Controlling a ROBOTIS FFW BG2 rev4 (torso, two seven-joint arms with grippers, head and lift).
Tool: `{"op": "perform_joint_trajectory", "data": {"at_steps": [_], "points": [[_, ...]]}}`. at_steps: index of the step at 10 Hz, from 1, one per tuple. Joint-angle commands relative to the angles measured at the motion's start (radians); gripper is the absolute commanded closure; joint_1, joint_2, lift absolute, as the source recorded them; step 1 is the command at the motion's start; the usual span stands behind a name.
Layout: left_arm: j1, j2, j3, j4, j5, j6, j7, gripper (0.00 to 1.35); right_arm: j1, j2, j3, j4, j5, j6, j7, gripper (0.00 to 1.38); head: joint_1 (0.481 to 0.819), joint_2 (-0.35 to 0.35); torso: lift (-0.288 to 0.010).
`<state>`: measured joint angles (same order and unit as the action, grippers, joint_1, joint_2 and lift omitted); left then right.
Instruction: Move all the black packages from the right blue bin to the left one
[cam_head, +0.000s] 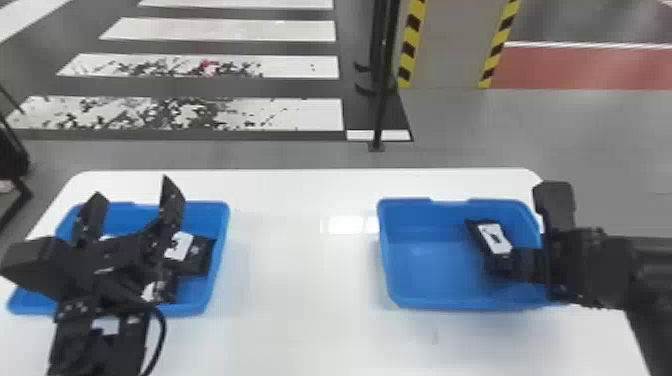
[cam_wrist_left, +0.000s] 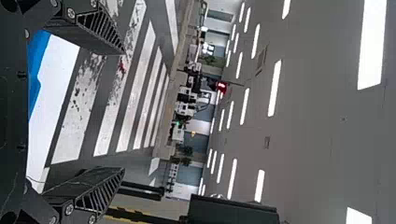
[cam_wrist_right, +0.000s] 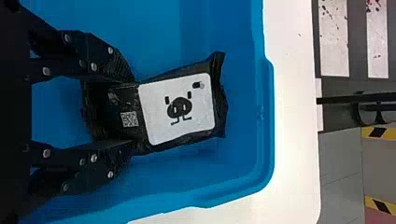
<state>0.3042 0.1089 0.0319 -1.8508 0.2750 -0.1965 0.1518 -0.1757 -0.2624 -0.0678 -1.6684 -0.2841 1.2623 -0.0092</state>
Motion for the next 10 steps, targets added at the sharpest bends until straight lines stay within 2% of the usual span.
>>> {"op": "perform_joint_trajectory", "data": {"at_steps": [1, 3, 7, 10], "points": [[0.003, 0.0, 0.0, -0.001, 0.002, 0.0, 0.0, 0.16, 0.009, 0.0, 0.0, -0.007, -0.003, -0.03, 0.002, 1.19, 0.695, -0.024, -0.132], [0.0, 0.0, 0.002, 0.001, 0.002, 0.0, 0.0, 0.16, 0.053, 0.005, 0.002, -0.036, -0.003, -0.131, 0.018, 1.21, 0.695, -0.021, -0.132], [0.003, 0.0, -0.004, -0.001, 0.012, -0.027, 0.0, 0.16, 0.107, 0.009, 0.018, -0.107, -0.037, -0.281, 0.103, 1.21, 0.695, 0.008, -0.132], [-0.007, 0.006, -0.066, -0.021, 0.054, -0.054, 0.0, 0.16, 0.09, 0.0, 0.15, -0.186, -0.159, -0.403, 0.158, 1.21, 0.695, 0.062, -0.132]]}}
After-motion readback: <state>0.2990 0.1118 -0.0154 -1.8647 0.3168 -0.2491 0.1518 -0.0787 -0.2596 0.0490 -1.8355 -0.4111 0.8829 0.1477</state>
